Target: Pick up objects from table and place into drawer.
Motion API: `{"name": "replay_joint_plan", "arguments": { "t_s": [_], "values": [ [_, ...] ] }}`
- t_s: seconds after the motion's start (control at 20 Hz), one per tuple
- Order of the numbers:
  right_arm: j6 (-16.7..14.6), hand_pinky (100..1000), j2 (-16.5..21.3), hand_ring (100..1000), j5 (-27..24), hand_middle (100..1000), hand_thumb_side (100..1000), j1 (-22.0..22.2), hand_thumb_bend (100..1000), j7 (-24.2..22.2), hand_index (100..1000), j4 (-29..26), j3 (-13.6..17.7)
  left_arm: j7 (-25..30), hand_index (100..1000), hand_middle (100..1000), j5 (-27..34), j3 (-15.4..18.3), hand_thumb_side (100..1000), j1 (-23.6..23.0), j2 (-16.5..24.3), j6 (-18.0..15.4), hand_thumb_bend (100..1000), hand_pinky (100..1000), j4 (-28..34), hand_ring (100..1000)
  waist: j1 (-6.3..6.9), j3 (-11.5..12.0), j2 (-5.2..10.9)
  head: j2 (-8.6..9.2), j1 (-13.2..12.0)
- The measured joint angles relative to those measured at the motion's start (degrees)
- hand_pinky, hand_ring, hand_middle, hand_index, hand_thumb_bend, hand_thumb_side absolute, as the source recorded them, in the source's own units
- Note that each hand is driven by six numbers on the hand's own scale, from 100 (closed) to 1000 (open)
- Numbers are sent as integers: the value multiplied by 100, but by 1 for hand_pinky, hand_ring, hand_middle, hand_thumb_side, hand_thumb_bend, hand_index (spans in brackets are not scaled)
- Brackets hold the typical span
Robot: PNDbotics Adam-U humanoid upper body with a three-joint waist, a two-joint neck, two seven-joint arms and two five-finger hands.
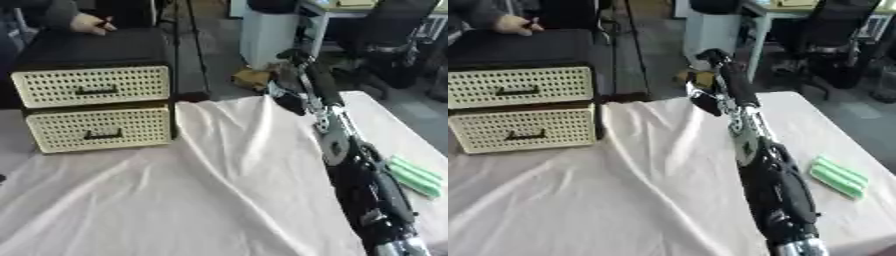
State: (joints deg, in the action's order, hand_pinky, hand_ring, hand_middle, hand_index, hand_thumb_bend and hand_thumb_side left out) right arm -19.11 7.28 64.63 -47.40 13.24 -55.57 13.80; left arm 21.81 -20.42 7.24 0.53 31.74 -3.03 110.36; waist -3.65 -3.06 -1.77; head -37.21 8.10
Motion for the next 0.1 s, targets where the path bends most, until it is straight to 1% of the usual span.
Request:
{"name": "replay_joint_plan", "arguments": {
  "t_s": [0.1],
  "values": [
    [8, 829, 0, 920, 0, 808, 413, 0, 100, 0, 830, 0, 0, -3, 731, 603, -4, 0, 1000, 0, -1, 10, 334, 358, 0, 494, 0, 0, 0, 2, 0]
  ]
}}
